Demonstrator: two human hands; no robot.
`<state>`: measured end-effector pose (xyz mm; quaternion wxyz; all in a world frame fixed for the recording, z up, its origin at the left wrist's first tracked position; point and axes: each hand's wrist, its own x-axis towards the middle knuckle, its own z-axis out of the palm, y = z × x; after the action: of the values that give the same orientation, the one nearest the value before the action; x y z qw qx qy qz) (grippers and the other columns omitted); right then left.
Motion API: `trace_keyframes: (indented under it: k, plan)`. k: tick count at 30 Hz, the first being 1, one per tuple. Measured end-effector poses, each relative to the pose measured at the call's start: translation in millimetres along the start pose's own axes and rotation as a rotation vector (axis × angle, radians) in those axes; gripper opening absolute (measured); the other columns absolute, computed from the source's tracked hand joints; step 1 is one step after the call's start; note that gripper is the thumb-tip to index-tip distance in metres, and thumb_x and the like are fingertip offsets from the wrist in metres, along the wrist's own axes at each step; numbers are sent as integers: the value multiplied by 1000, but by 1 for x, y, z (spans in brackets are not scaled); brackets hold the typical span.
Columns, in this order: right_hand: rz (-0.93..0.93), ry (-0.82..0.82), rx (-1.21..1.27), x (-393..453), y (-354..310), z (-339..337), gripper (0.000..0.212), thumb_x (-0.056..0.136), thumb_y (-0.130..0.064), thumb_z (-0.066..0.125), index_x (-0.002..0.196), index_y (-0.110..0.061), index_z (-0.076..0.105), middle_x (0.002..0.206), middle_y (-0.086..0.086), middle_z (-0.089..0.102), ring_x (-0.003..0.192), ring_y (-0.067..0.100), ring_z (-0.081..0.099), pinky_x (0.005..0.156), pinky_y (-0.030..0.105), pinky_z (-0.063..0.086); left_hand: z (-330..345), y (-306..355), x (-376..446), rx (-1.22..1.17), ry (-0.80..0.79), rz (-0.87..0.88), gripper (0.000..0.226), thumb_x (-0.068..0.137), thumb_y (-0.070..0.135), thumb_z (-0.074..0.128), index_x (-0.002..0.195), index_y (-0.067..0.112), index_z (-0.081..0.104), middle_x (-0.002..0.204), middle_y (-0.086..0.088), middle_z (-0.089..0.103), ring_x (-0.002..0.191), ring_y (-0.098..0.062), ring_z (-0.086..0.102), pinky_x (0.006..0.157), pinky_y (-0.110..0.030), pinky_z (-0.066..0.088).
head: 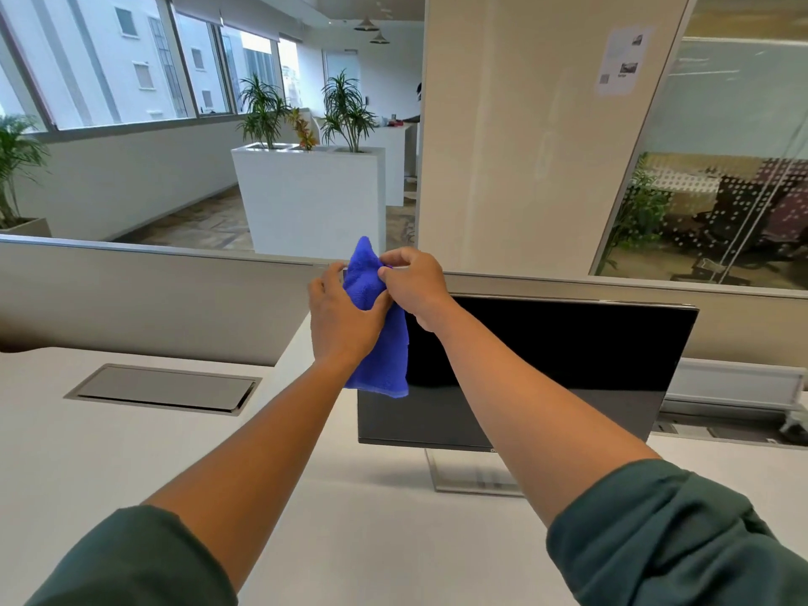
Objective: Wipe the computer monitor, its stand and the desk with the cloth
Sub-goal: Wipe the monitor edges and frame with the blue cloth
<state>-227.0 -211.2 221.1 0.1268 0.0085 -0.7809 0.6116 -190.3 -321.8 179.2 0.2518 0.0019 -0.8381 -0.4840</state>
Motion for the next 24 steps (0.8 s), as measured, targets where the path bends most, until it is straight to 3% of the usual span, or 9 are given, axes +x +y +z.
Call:
trace_keyframes:
  k: [5, 7, 10, 14, 17, 21, 24]
  plan:
    - [68, 14, 179, -1, 0, -3, 24, 85, -1, 55, 102, -13, 65, 100, 1, 65, 88, 13, 62, 65, 18, 48, -2, 1, 1, -114, 17, -94, 66, 66, 72, 75, 110, 32, 45, 104, 15, 60, 85, -1, 61, 64, -20, 44]
    - [69, 32, 186, -2, 0, 1, 25, 84, 1, 54, 100, -14, 65, 97, -1, 65, 88, 13, 62, 67, 18, 50, -7, -1, 4, -58, 41, -62, 55, 68, 75, 70, 98, 32, 51, 90, 18, 61, 77, 1, 59, 59, -19, 39]
    - [55, 41, 165, -3, 0, 9, 22, 83, 0, 58, 98, -15, 65, 96, -4, 65, 91, 12, 63, 76, 24, 53, -16, -7, 11, -49, 67, -21, 46, 78, 68, 65, 83, 23, 57, 78, 8, 62, 68, -8, 58, 58, -25, 41]
    - [44, 43, 134, -5, -3, 23, 20, 80, -2, 63, 90, -19, 65, 96, -4, 66, 92, 15, 65, 76, 26, 56, -28, -11, 19, -211, 52, -175, 43, 88, 54, 58, 79, 13, 57, 70, -1, 60, 62, -16, 52, 61, -33, 45]
    - [-22, 79, 25, -2, -6, 25, 20, 79, -2, 60, 82, -22, 63, 90, -6, 65, 89, 16, 65, 76, 28, 55, -44, -13, 27, -266, 206, -297, 30, 88, 44, 55, 71, 19, 51, 65, 5, 52, 58, -14, 48, 58, -32, 41]
    - [-105, 93, -170, 3, -2, 14, 15, 80, -7, 58, 85, -20, 65, 96, -2, 64, 84, 11, 59, 70, 21, 48, -61, -20, 30, -164, 318, -234, 14, 89, 31, 48, 75, 27, 48, 72, 6, 56, 64, -10, 53, 58, -26, 37]
    - [-155, 72, -334, 6, 6, 2, 9, 84, -13, 59, 84, -19, 65, 93, -5, 60, 83, 10, 55, 65, 21, 41, -55, -25, 27, -90, 228, -186, 13, 92, 28, 46, 80, 28, 47, 73, 8, 56, 65, -6, 53, 56, -21, 35]
